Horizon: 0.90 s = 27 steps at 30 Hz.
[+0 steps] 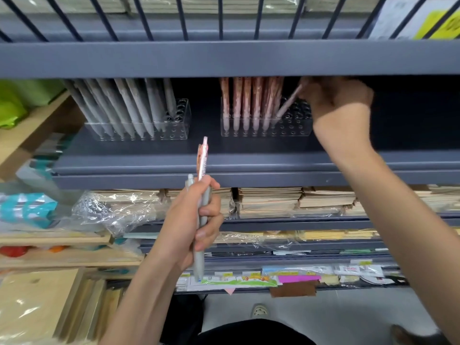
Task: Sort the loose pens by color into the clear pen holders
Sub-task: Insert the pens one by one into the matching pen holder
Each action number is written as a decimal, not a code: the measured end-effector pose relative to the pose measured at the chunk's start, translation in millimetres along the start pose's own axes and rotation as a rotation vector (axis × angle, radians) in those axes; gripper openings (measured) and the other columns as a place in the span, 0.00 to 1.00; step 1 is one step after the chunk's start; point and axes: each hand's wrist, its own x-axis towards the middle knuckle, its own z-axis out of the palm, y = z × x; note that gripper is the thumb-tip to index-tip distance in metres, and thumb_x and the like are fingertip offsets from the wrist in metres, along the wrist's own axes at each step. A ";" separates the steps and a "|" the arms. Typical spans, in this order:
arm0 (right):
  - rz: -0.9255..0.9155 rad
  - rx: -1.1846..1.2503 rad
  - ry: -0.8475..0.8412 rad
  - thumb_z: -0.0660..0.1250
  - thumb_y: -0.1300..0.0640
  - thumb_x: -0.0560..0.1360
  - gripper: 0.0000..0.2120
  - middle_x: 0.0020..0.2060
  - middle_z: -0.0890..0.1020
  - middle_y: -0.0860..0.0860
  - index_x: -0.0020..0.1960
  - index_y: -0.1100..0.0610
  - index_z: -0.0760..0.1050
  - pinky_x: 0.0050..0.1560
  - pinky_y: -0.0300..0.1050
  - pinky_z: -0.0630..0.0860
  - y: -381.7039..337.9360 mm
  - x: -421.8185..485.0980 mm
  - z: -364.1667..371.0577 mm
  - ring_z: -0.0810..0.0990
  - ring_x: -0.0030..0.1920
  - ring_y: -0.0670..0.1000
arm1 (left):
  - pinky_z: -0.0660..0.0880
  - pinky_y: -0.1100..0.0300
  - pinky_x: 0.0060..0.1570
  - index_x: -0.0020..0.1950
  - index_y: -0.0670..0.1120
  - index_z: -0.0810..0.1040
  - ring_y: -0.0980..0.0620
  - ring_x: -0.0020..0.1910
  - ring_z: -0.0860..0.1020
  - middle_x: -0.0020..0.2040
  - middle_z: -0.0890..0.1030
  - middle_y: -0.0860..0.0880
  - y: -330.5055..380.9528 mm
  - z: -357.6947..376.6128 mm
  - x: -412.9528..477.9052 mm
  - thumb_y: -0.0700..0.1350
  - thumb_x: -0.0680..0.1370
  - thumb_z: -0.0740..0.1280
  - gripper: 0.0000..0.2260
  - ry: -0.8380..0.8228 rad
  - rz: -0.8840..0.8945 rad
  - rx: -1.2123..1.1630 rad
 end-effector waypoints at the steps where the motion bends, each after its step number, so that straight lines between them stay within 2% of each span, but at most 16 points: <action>1: -0.029 -0.081 -0.049 0.65 0.55 0.78 0.09 0.47 0.85 0.48 0.52 0.58 0.82 0.55 0.27 0.70 -1.1 3.3 2.4 0.82 0.49 0.44 | 0.54 0.71 0.15 0.48 0.46 0.72 0.58 0.17 0.57 0.30 0.60 0.51 -1.2 0.1 0.4 0.50 0.84 0.58 0.10 -0.001 -0.005 -0.004; 2: -0.062 -0.161 -0.088 0.64 0.53 0.79 0.11 0.46 0.84 0.48 0.53 0.57 0.82 0.51 0.19 0.63 -2.0 6.0 4.4 0.80 0.50 0.44 | 0.54 0.71 0.15 0.47 0.46 0.72 0.58 0.17 0.57 0.30 0.60 0.51 -2.7 0.3 0.5 0.49 0.84 0.58 0.10 0.001 -0.012 -0.005; 3: -0.087 -0.206 -0.115 0.64 0.51 0.80 0.12 0.47 0.85 0.49 0.55 0.57 0.82 0.48 0.17 0.59 -3.0 8.2 6.1 0.80 0.51 0.46 | 0.54 0.71 0.15 0.46 0.46 0.72 0.58 0.17 0.57 0.30 0.61 0.51 -4.9 0.2 0.8 0.47 0.83 0.57 0.09 0.005 -0.016 -0.011; 6: -0.115 -0.258 -0.162 0.62 0.48 0.81 0.16 0.54 0.84 0.54 0.59 0.58 0.79 0.54 0.28 0.61 -6.8 12.8 9.7 0.79 0.58 0.54 | 0.55 0.71 0.15 0.48 0.46 0.72 0.58 0.18 0.57 0.29 0.62 0.51 -11.1 -0.1 2.7 0.41 0.82 0.53 0.09 0.031 0.001 -0.041; 10: -0.079 -0.284 -0.188 0.60 0.47 0.81 0.17 0.58 0.82 0.54 0.61 0.57 0.77 0.63 0.41 0.67 -5.0 19.0 11.0 0.77 0.61 0.56 | 0.57 0.69 0.14 0.49 0.45 0.71 0.57 0.18 0.59 0.29 0.65 0.49 -17.0 2.2 5.6 0.41 0.83 0.53 0.08 0.071 0.028 0.014; 16: -0.069 -0.241 -0.215 0.63 0.46 0.80 0.16 0.55 0.83 0.53 0.59 0.56 0.78 0.64 0.44 0.70 -0.4 22.7 11.2 0.79 0.59 0.54 | 0.57 0.70 0.16 0.47 0.45 0.71 0.56 0.18 0.58 0.30 0.63 0.48 -22.2 13.4 10.0 0.40 0.83 0.54 0.09 0.025 0.043 0.023; 17: -0.055 -0.181 -0.214 0.65 0.46 0.79 0.14 0.52 0.84 0.52 0.55 0.55 0.79 0.62 0.43 0.72 0.1 22.0 10.2 0.80 0.55 0.51 | 0.57 0.70 0.16 0.46 0.45 0.71 0.56 0.18 0.58 0.30 0.63 0.48 -23.2 15.2 10.8 0.40 0.82 0.54 0.08 0.009 0.048 0.025; 19: -0.067 -0.103 -0.129 0.68 0.47 0.77 0.11 0.39 0.84 0.51 0.43 0.54 0.78 0.48 0.38 0.74 1.0 16.3 5.2 0.81 0.41 0.44 | 0.58 0.70 0.16 0.47 0.45 0.72 0.56 0.18 0.58 0.30 0.63 0.48 -24.5 18.3 11.9 0.41 0.82 0.56 0.07 -0.017 0.061 0.044; 21: -0.101 -0.073 -0.030 0.67 0.48 0.76 0.12 0.30 0.80 0.48 0.37 0.53 0.76 0.36 0.33 0.69 0.7 3.1 -1.9 0.76 0.32 0.42 | 0.57 0.69 0.16 0.46 0.45 0.74 0.56 0.18 0.59 0.29 0.64 0.49 -26.3 20.6 12.6 0.41 0.82 0.56 0.09 -0.033 0.068 0.069; 22: -0.087 -0.022 -0.060 0.67 0.47 0.75 0.11 0.30 0.80 0.45 0.37 0.50 0.77 0.35 0.31 0.69 -2.2 -5.9 -4.8 0.76 0.31 0.41 | 0.56 0.69 0.17 0.46 0.45 0.74 0.56 0.18 0.59 0.29 0.65 0.49 -27.2 22.2 13.4 0.42 0.82 0.56 0.09 -0.038 0.070 0.081; 24: -0.051 0.013 -0.269 0.67 0.43 0.74 0.08 0.34 0.82 0.38 0.41 0.45 0.80 0.38 0.28 0.70 -9.4 -23.5 -7.5 0.78 0.35 0.38 | 0.58 0.70 0.17 0.49 0.46 0.75 0.56 0.18 0.59 0.29 0.65 0.49 -29.1 27.1 15.7 0.43 0.80 0.58 0.07 -0.054 0.076 0.095; 27: -0.114 -0.070 -0.550 0.68 0.39 0.73 0.11 0.34 0.81 0.33 0.43 0.44 0.84 0.36 0.26 0.68 -13.2 -40.2 -8.1 0.77 0.34 0.35 | 0.60 0.70 0.17 0.50 0.47 0.75 0.55 0.18 0.58 0.30 0.65 0.49 -31.7 35.8 19.0 0.44 0.78 0.59 0.06 -0.094 0.073 0.115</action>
